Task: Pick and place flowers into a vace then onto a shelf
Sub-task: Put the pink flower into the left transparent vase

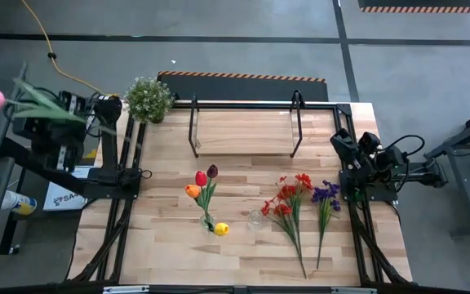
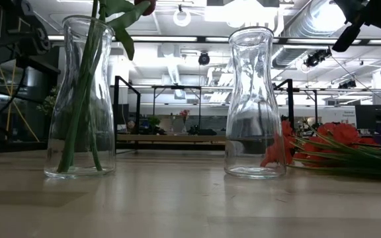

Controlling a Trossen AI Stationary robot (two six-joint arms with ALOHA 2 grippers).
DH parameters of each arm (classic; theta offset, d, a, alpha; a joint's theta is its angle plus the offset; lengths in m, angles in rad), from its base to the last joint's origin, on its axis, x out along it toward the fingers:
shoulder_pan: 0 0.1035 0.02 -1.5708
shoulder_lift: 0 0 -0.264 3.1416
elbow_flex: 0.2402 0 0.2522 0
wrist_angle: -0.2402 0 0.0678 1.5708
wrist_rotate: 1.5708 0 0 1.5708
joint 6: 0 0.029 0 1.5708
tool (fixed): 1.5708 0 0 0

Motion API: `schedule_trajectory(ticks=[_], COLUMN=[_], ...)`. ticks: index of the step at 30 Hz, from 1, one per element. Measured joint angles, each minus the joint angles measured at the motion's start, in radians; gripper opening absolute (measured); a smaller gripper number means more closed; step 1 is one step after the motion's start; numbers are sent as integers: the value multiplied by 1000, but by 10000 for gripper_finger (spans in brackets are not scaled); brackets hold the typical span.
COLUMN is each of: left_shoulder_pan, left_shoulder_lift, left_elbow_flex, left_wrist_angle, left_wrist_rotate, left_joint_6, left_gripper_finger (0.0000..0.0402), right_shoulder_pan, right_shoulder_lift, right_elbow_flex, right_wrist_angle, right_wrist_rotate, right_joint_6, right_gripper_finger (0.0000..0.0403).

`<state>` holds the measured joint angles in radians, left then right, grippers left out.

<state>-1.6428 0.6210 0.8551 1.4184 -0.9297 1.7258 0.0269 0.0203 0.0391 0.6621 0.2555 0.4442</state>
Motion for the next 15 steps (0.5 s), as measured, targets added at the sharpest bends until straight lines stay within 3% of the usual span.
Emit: schedule_trajectory(ticks=[8, 15], left_shoulder_pan=[4, 189], left_shoulder_lift=[29, 75], left_elbow_flex=[-77, -168], left_wrist_angle=[30, 97], left_wrist_rotate=[-23, -44], left_joint_6=[-156, -339], left_gripper_finger=[19, 19], right_shoulder_pan=[0, 0], right_shoulder_lift=[0, 0], right_elbow_flex=[0, 0], right_wrist_angle=[0, 0], right_wrist_rotate=[-18, -23], right_joint_6=[8, 11], right_gripper_finger=[12, 12])
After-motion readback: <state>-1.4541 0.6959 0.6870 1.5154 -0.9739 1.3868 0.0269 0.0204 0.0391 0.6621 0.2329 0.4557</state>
